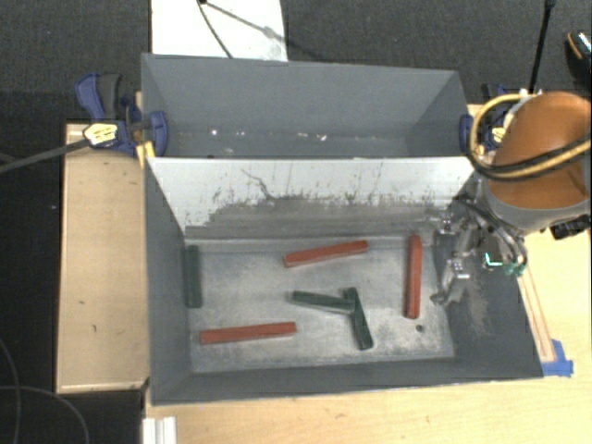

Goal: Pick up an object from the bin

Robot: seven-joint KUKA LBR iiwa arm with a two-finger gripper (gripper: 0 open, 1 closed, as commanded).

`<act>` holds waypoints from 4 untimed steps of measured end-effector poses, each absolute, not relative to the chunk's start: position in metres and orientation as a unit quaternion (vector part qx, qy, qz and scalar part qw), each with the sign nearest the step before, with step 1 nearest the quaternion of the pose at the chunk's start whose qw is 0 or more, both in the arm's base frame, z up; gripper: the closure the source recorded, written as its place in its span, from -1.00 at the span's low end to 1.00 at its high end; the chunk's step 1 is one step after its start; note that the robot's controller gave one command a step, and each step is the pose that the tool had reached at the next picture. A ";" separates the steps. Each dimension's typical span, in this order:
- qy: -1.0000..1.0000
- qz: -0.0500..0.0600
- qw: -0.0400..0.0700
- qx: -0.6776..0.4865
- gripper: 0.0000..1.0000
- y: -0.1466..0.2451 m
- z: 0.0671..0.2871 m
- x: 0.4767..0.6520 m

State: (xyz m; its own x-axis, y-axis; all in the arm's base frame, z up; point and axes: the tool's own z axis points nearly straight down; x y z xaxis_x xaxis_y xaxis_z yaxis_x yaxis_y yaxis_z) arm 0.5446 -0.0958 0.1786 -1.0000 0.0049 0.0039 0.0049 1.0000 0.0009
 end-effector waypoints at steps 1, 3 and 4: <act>-0.987 -0.001 0.002 0.163 -1.00 -0.096 0.073 0.581; -0.920 -0.001 0.002 0.391 1.00 -0.097 0.070 0.574; -0.922 0.003 -0.005 0.388 1.00 -0.111 0.217 0.588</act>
Offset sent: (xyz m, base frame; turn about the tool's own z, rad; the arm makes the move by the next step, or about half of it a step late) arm 0.0370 -0.0004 -0.1048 -0.3332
